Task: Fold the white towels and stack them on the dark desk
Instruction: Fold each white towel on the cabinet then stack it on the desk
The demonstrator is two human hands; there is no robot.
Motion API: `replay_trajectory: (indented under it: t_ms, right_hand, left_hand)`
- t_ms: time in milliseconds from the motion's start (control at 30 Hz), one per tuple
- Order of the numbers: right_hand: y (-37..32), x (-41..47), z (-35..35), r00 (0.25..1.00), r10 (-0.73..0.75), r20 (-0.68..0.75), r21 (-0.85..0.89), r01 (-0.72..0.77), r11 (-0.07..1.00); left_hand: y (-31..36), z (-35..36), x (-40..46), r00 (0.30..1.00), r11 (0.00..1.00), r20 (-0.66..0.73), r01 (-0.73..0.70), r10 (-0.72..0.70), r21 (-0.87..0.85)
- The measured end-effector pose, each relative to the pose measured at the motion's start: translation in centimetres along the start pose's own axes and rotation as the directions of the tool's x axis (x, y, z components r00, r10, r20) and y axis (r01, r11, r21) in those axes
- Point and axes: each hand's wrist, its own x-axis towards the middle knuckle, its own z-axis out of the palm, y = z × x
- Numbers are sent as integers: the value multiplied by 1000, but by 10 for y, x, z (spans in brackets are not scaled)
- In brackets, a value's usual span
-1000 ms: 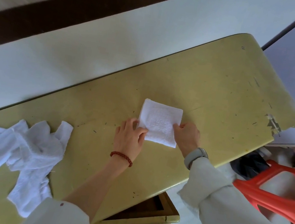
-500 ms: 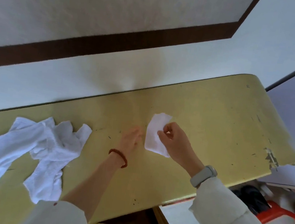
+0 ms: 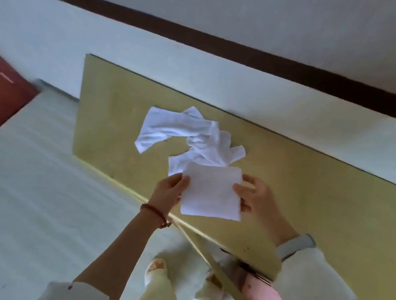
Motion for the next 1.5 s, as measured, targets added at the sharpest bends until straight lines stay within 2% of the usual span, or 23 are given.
replay_trajectory:
  t_ms: [67, 167, 300, 400, 467, 533, 567, 633, 667, 700, 733, 833, 933, 1033, 1167, 1367, 1500]
  right_hand:
    - [5, -4, 46, 986, 67, 155, 56, -77, 995]
    - [12, -22, 128, 905, 171, 390, 44, -204, 978]
    - [32, -62, 258, 773, 322, 547, -144, -292, 945]
    - [60, -111, 361, 687, 360, 631, -269, -242, 932]
    - [80, -149, 430, 682, 284, 674, -303, -95, 948]
    - [106, -188, 500, 697, 105, 709, -340, 207, 918]
    - [119, -208, 534, 673, 7, 739, -343, 367, 865]
    - [147, -245, 596, 568, -150, 810, -320, 640, 698]
    - [167, -269, 638, 497, -197, 845, -294, 740, 605]
    - [176, -281, 657, 455, -242, 857, -281, 806, 520]
    - [181, -290, 671, 415, -278, 866, -271, 858, 437]
    - [212, -327, 750, 272, -253, 928, -209, 945, 250]
    - [236, -354, 829, 146, -218, 965, -114, 981, 154]
    - [262, -380, 918, 25, -168, 985, 4, 985, 170]
    - [289, -422, 1046, -96, -125, 988, 122, 968, 217]
    - [317, -498, 1209, -227, -28, 974, 226, 937, 265]
    - [358, -541, 1287, -312, 76, 947, 275, 910, 309]
  left_hand:
    - [0, -47, -30, 994, 999, -105, -31, 28, -32]
    - [-11, -127, -81, 968, 987, -249, -55, 15, -154]
    - [-52, -243, -157, 904, 937, -427, -133, -19, -323]
    - [-96, -328, -229, 851, 897, -524, -201, -40, -394]
    - [-121, -381, -279, 794, 902, -605, -218, -59, -373]
    - [-148, -433, -328, 685, 926, -726, -231, -64, -299]
    - [-159, -456, -353, 621, 940, -783, -237, -47, -245]
    - [-180, -498, -396, 475, 967, -880, -226, 1, -121]
    - [-197, -529, -423, 387, 978, -922, -193, 8, -72]
    - [-203, -542, -434, 331, 989, -943, -145, 31, -18]
    - [-206, -551, -440, 281, 995, -959, -103, 39, 10]
    - [-229, -613, -479, 48, 1000, -999, -17, -1, -1]
    - [-250, -675, -509, -96, 996, -995, 92, 17, 8]
    - [-270, -743, -539, -199, 982, -978, 188, 55, 17]
    - [-286, -853, -588, -328, 963, -944, 261, 32, -58]
    - [-293, -991, -663, -478, 945, -877, 256, -57, -201]
    - [-325, -1059, -706, -518, 941, -845, 201, -133, -271]
